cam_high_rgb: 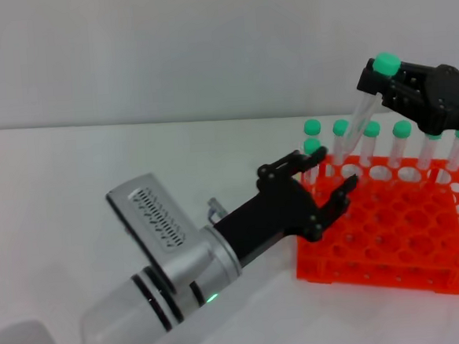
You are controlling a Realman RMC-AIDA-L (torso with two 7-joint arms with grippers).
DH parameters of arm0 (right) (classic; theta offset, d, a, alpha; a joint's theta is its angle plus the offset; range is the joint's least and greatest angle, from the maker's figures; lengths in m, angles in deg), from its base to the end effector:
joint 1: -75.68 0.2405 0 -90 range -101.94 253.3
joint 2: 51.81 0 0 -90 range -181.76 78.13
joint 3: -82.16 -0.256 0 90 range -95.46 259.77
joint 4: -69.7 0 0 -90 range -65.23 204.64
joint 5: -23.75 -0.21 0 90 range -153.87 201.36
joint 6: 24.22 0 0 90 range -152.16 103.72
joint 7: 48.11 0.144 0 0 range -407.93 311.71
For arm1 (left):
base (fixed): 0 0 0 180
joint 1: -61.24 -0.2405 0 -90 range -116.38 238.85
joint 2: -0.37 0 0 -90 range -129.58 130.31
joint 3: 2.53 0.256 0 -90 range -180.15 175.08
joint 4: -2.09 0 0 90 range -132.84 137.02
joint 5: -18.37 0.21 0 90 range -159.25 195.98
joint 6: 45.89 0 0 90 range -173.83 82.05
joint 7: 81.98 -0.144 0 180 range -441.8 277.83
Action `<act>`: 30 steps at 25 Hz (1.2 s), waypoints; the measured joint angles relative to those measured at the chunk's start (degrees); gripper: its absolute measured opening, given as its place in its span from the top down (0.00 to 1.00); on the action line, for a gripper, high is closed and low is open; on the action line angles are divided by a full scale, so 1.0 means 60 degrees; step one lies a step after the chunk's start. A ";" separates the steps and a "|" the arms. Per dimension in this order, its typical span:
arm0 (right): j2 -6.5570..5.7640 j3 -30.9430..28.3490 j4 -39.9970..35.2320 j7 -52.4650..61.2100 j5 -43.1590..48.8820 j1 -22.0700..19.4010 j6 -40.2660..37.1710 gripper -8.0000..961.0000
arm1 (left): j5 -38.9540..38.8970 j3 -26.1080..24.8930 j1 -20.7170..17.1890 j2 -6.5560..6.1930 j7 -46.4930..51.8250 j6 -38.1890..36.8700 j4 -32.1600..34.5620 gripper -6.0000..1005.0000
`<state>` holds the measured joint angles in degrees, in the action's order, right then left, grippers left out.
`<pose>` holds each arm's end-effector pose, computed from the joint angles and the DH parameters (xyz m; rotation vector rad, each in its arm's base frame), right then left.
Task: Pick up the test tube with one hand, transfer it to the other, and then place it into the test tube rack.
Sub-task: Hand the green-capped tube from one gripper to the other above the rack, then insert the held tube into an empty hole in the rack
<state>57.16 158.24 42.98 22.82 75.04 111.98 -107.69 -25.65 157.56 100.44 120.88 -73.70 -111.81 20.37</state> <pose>0.1813 0.3853 0.0435 -2.4518 0.3912 1.3234 -0.1776 0.3322 -0.1182 -2.2740 -0.1016 -0.9569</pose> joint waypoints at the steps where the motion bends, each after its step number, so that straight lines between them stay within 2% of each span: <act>1: 0.0015 -0.0045 -0.0032 -0.0010 0.0013 -0.0016 0.0106 0.78 | -0.0011 -0.0040 -0.0096 -0.0004 -0.0060 -0.0004 0.0001 0.56; 2: 0.0020 -0.0082 -0.0055 -0.0019 0.0020 -0.0032 0.0207 0.78 | -0.0012 -0.0108 -0.0272 -0.0023 -0.0159 -0.0039 0.0002 0.51; 7: 0.0067 -0.0322 -0.0097 -0.0230 0.0025 -0.0064 0.0764 0.78 | -0.0025 -0.0655 -0.0855 -0.0046 -0.0296 -0.0189 0.0000 0.44; 12: 0.0164 -0.0410 -0.0128 -0.0604 0.0022 0.0010 0.1171 0.78 | -0.0035 -0.1577 -0.1737 -0.0081 -0.0160 -0.1099 -0.0014 0.39; 15: 0.0307 -0.0393 -0.0179 -0.0740 0.0023 0.0107 0.1485 0.78 | -0.0037 -0.2558 -0.2564 -0.0095 -0.0145 -0.1998 -0.0090 0.39; 20: 0.0561 -0.0336 -0.0438 -0.1226 0.0481 0.0264 0.2010 0.78 | -0.0034 -0.3797 -0.3416 -0.0121 -0.0184 -0.2780 -0.0481 0.39; 24: 0.0636 -0.0361 -0.0496 -0.1255 0.0751 0.0394 0.2371 0.78 | -0.0141 -0.4568 -0.3839 -0.0130 -0.0005 -0.2854 -0.0771 0.40; 30: 0.0600 -0.0323 -0.0463 -0.1262 0.0871 0.0393 0.2458 0.78 | -0.1097 -0.4766 -0.4075 -0.0120 0.0524 -0.2649 -0.1172 0.40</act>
<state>60.76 156.30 40.20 15.24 80.27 114.34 -92.94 -32.23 128.97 75.99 120.16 -70.55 -127.71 13.33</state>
